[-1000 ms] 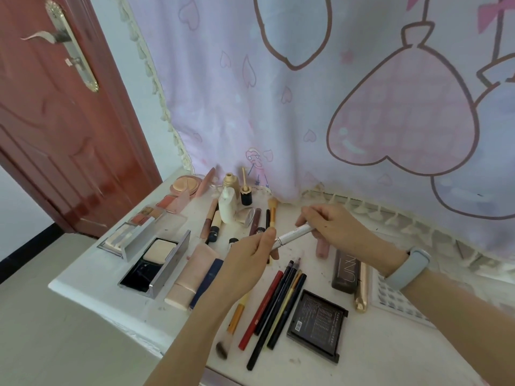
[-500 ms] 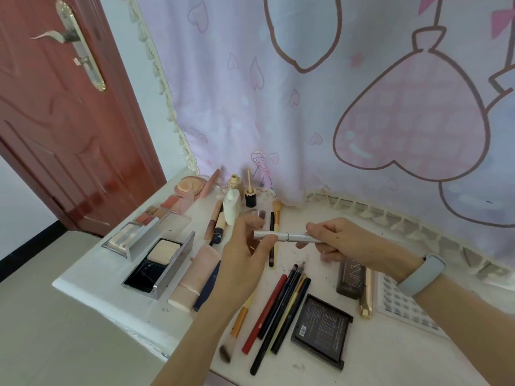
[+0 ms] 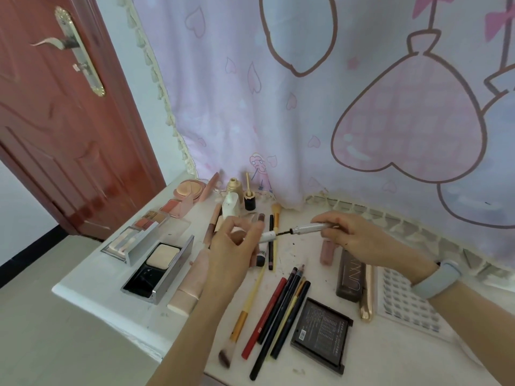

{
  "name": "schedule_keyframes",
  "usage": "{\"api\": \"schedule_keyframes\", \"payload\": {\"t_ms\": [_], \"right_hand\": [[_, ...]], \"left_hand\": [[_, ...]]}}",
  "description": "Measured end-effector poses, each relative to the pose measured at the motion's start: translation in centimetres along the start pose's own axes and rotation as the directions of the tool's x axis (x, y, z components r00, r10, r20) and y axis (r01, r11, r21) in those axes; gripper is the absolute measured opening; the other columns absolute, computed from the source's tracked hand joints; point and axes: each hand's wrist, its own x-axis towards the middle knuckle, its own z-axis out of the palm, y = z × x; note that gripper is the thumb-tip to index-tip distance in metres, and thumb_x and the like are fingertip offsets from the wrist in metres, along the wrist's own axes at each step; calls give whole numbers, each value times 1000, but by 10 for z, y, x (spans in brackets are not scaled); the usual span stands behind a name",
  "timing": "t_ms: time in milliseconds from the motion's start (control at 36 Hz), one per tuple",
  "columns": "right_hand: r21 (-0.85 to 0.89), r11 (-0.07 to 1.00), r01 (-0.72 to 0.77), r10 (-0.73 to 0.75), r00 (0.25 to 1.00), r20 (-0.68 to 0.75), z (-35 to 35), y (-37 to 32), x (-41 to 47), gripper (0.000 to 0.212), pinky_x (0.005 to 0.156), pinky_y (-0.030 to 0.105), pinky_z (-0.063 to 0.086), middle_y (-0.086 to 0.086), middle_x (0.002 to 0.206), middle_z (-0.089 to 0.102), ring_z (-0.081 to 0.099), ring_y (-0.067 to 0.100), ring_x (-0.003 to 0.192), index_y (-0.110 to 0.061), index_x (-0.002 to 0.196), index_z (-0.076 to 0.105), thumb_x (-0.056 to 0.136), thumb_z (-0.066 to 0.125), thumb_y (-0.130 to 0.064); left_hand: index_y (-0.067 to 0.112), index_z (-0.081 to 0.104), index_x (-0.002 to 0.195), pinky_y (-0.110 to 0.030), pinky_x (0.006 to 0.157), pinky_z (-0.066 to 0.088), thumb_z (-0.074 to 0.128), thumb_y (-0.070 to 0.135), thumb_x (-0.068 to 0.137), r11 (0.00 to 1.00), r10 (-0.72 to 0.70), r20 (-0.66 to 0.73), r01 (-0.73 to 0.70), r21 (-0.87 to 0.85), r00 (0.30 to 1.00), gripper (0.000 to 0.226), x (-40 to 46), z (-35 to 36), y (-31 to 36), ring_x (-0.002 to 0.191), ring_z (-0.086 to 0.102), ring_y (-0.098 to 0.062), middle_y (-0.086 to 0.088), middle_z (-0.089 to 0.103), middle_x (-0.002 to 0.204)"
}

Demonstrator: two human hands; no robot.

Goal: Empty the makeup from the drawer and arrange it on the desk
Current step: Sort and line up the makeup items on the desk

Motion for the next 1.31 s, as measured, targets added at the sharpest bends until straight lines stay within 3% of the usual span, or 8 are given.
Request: {"api": "schedule_keyframes", "payload": {"t_ms": [194, 333, 472, 639, 806, 944, 1056, 1306], "right_hand": [[-282, 954, 100, -123, 990, -64, -31, 18, -3, 22, 68, 15, 35, -15, 92, 47, 47, 7, 75, -14, 109, 60, 94, 47, -4], [-112, 994, -21, -15, 950, -313, -53, 36, -6, 24, 79, 12, 37, -1, 106, 46, 50, 13, 90, -14, 113, 59, 92, 51, -5], [201, 979, -47, 132, 892, -433, -33, 44, -5, 22, 67, 5, 38, 1, 92, 47, 49, 11, 79, -20, 108, 62, 89, 58, -9], [170, 984, -43, 116, 885, -450, -8, 46, 9, 16, 66, 9, 38, -5, 85, 59, 54, 10, 76, -27, 96, 61, 85, 66, -17], [56, 987, -148, 157, 892, -424, 0, 54, 31, 15, 62, 0, 35, -22, 76, 59, 53, -5, 70, -33, 82, 57, 82, 67, -22], [37, 976, -216, 215, 913, -348, 2, 73, 46, 5, 66, 10, 41, -6, 79, 66, 58, 5, 74, -17, 83, 68, 80, 68, -14], [7, 972, -233, 223, 920, -322, 2, 85, 52, 3, 65, 8, 41, -3, 80, 67, 62, 10, 78, -10, 83, 68, 81, 66, -10], [-44, 969, -243, 214, 914, -346, -7, 91, 43, 21, 58, 1, 35, -16, 68, 56, 49, -4, 64, -25, 66, 59, 78, 68, -10]], "left_hand": [[3, 59, 68, -16, 55, 43, 47, 34, 95, 963, -166, 487, 33, 268, 857, 43, 1, -10, -6, 46, 45, -7, 8, 53, 51], [1, 64, 90, -18, 58, 50, 46, 28, 95, 976, -208, 381, 216, 24, 901, 33, 7, -16, -9, 58, 60, -11, 2, 66, 67], [7, 61, 94, -16, 76, 53, 49, 19, 96, 994, -85, 257, 100, -44, 963, 17, 20, 7, -11, 91, 68, -11, 1, 74, 92], [7, 67, 76, -17, 69, 47, 60, 13, 89, 961, 135, 173, -171, 215, 976, 16, 43, 45, -13, 69, 60, -7, 1, 66, 69], [13, 68, 94, -6, 68, 41, 60, 20, 90, 904, 114, 180, -178, 390, 977, 12, 71, 76, -28, 75, 59, -4, 6, 68, 79], [9, 67, 106, -3, 70, 36, 61, 17, 89, 856, 102, 220, -198, 477, 970, 20, 89, 97, -36, 83, 58, -10, -2, 69, 94], [10, 69, 102, -25, 89, 41, 62, 19, 87, 833, 63, 258, -194, 518, 964, 18, 94, 114, -43, 87, 60, -14, -3, 69, 97], [13, 66, 109, -13, 73, 35, 58, 18, 90, 798, 123, 317, -283, 532, 941, 22, 96, 137, -49, 96, 61, -13, -1, 68, 105]]}}
